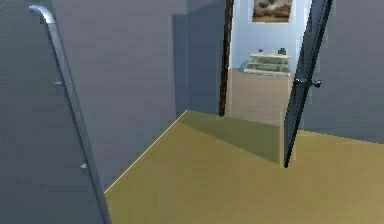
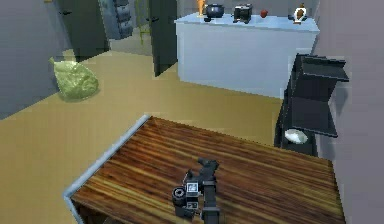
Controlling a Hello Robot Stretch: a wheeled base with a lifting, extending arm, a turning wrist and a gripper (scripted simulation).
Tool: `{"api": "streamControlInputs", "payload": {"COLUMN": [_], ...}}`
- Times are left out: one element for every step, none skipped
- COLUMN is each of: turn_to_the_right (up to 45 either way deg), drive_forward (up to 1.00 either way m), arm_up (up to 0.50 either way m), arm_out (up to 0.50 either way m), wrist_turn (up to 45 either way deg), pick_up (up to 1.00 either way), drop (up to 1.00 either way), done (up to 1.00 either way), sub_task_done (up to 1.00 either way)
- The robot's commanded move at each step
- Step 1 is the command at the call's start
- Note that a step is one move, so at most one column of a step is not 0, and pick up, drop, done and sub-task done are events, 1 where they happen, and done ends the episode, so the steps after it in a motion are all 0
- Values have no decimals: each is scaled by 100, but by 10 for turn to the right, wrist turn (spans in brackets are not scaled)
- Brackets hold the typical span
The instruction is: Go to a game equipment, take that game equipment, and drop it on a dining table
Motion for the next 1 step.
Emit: {"api": "streamControlInputs", "payload": {"turn_to_the_right": [0], "drive_forward": [0], "arm_up": [36], "arm_out": [0], "wrist_turn": [0], "pick_up": [0], "drop": [0], "done": [0], "sub_task_done": [0]}}
